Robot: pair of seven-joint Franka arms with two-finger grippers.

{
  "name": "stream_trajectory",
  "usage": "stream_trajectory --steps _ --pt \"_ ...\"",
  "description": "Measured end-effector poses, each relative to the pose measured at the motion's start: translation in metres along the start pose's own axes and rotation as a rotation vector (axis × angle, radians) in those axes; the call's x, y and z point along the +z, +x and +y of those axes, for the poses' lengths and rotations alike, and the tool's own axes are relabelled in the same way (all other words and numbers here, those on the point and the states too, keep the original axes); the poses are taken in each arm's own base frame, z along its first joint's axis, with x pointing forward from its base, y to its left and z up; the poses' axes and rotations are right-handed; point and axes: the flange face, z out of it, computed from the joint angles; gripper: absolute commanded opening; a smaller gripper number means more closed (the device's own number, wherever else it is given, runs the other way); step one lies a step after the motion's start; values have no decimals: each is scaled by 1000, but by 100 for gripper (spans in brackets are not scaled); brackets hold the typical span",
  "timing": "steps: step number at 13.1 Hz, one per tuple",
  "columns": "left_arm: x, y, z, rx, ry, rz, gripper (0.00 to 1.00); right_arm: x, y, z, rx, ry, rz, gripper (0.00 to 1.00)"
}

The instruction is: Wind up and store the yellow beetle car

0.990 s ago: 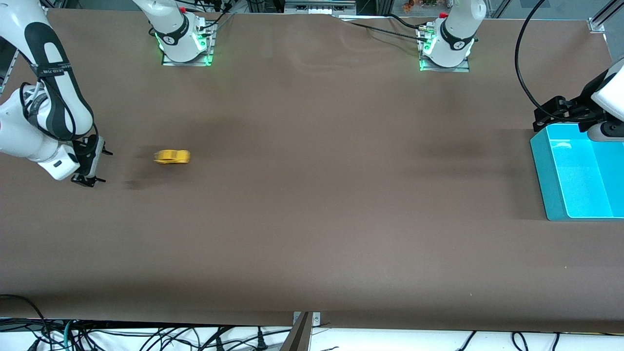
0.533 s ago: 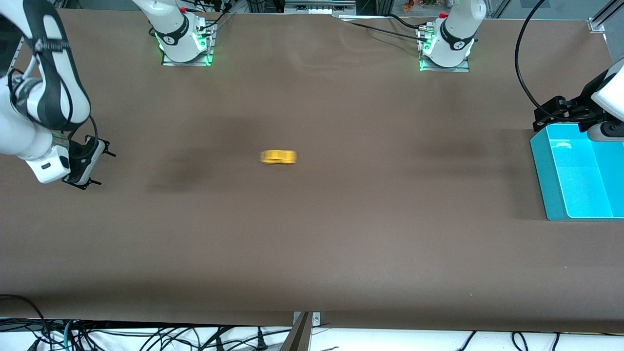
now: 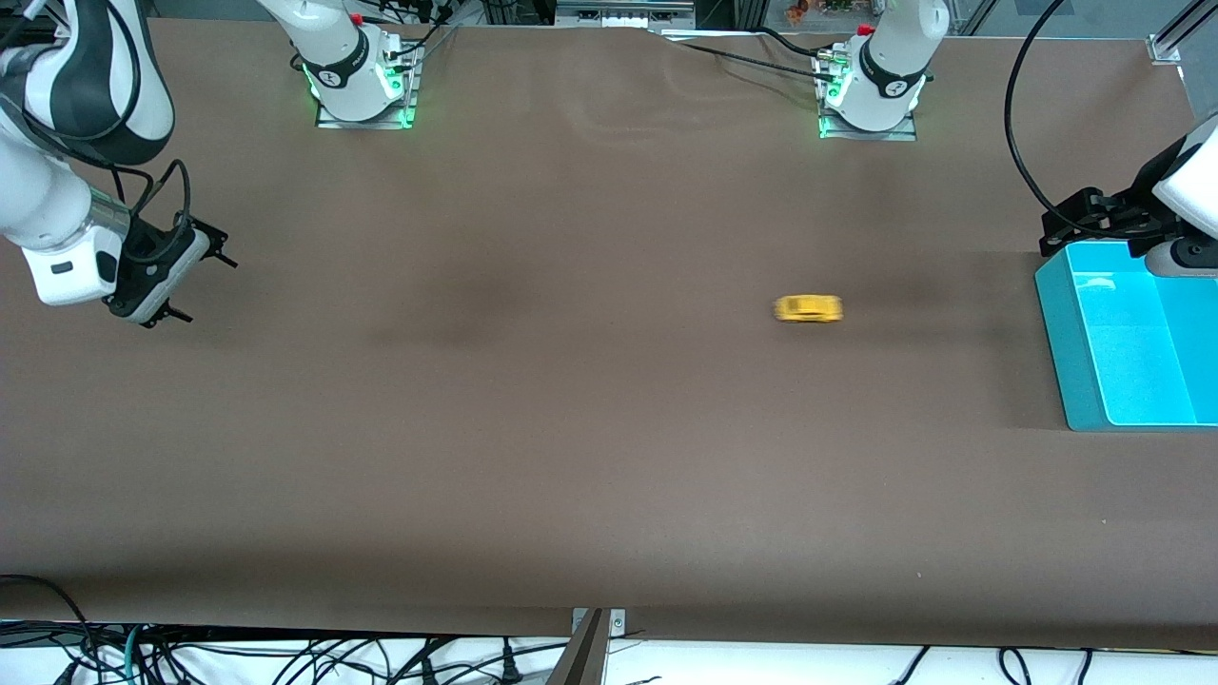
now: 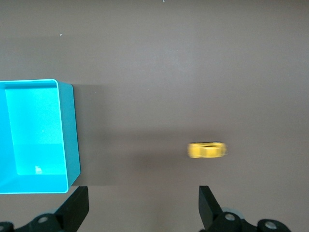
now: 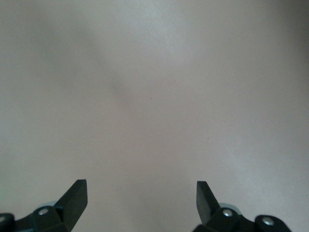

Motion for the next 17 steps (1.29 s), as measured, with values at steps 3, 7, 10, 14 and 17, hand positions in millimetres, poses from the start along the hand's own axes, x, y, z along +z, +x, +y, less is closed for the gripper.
stream_trajectory --steps 3,7,10,14,17 --pt "1 -1 0 6 0 -8 100 -11 3 -7 103 -2 1 100" --pt "8 -2 1 27 -1 -50 100 -58 16 -48 352 -4 -5 100" --pt "24 -1 3 39 -4 -118 100 -94 19 -71 509 -14 -2 100" --pt "32 -2 3 219 -20 -157 100 -131 20 -75 648 -22 -8 100" --pt "41 -3 -5 382 -44 -195 100 -145 15 -73 703 -31 -12 100"
